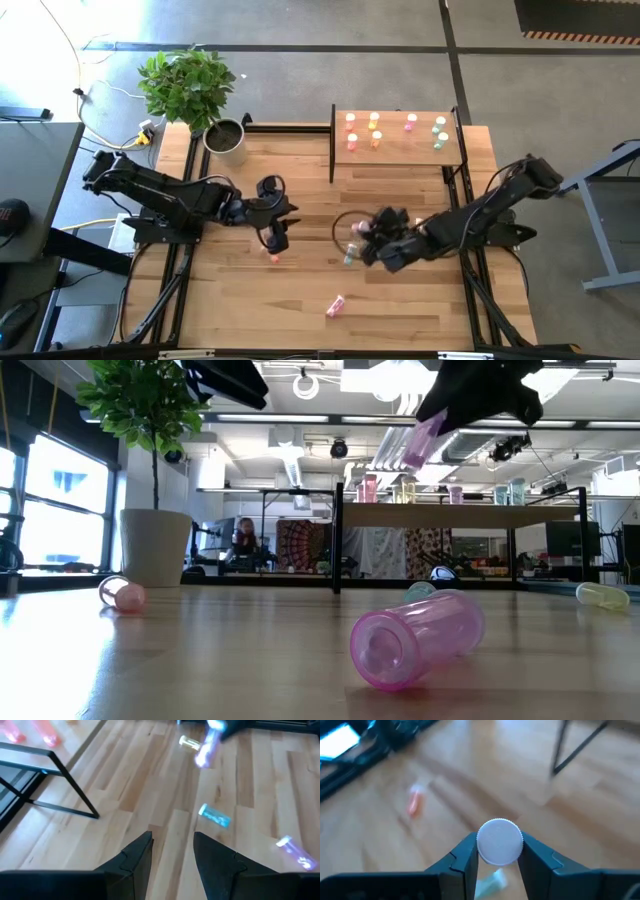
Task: Pick and place medicine bottles onto shelf by color
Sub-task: Put the right violet medicine bottle aligned with the other violet medicine bottle on the shelf
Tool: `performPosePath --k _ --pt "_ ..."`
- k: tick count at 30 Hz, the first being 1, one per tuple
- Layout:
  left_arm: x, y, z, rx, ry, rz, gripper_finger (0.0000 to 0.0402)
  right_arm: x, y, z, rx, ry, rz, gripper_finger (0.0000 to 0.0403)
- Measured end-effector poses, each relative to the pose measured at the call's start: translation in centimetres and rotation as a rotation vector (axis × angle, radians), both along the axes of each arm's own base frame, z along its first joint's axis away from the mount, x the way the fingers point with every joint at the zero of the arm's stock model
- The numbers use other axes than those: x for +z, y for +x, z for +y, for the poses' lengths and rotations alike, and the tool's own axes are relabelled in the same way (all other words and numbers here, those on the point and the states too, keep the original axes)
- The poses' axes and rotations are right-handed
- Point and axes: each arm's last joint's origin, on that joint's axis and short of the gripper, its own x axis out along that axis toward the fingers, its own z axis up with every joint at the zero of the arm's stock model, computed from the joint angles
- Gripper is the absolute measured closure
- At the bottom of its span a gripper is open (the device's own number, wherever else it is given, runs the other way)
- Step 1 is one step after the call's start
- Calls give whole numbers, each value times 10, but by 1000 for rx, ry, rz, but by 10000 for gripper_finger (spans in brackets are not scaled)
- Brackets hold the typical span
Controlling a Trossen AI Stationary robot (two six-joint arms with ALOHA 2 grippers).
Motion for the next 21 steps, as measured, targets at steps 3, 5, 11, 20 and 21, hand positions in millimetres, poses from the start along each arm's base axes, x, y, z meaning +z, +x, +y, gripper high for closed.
performPosePath --k 3,5,11,20,21 --pt "0 1 6 18 5 2 268 16 -13 -18 -65 -38 -17 297" --pt "0 1 10 20 21 9 268 27 -23 -32 -108 -54 -27 297" --pt "0 1 24 29 70 34 268 56 -53 -72 -195 -97 -43 297" --pt "0 0 53 110 105 56 268 90 -88 -122 -279 -264 -26 297" --pt "0 0 57 118 112 61 268 94 -91 -128 -290 -281 -15 297"
